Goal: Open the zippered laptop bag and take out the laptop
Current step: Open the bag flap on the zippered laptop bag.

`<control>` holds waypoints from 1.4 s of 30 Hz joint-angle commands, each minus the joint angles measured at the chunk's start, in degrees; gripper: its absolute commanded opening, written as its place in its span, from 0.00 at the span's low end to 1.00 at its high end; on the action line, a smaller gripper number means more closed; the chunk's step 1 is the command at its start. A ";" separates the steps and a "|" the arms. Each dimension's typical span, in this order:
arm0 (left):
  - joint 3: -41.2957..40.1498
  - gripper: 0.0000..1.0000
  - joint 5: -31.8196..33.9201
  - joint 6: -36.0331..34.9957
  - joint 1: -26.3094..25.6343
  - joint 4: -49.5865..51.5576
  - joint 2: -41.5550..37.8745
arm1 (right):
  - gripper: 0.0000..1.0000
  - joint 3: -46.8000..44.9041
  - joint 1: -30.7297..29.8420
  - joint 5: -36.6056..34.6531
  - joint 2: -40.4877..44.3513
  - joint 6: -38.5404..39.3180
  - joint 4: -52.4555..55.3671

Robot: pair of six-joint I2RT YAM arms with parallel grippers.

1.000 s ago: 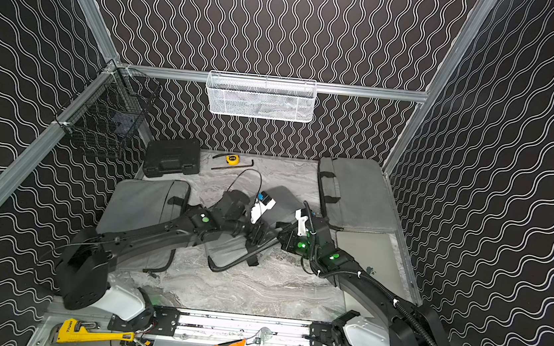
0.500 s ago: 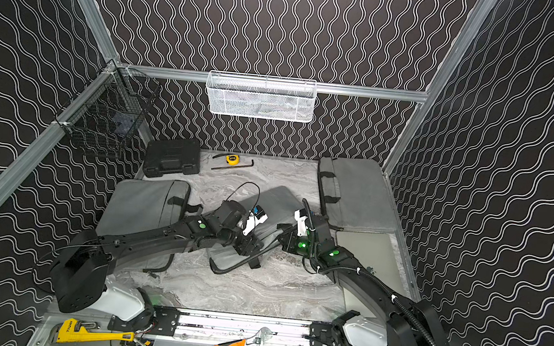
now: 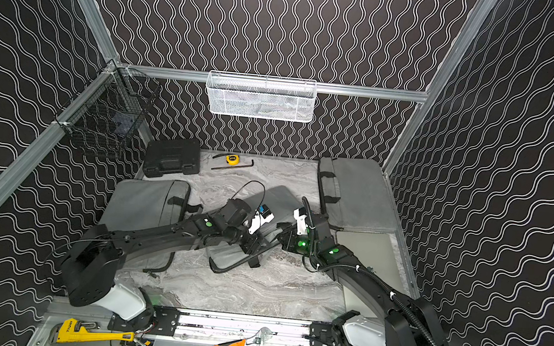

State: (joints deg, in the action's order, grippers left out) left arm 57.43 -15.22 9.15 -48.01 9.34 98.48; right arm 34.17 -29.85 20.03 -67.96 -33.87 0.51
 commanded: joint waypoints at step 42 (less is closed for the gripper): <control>8.88 0.00 -2.67 6.19 0.11 -6.34 -2.00 | 0.57 -10.20 0.34 -4.25 10.64 -23.86 -8.08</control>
State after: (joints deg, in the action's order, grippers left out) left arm 65.82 -14.22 15.00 -47.97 9.91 97.62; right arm 24.45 -29.47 15.59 -55.81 -51.77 1.28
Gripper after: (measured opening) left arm 0.065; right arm 0.565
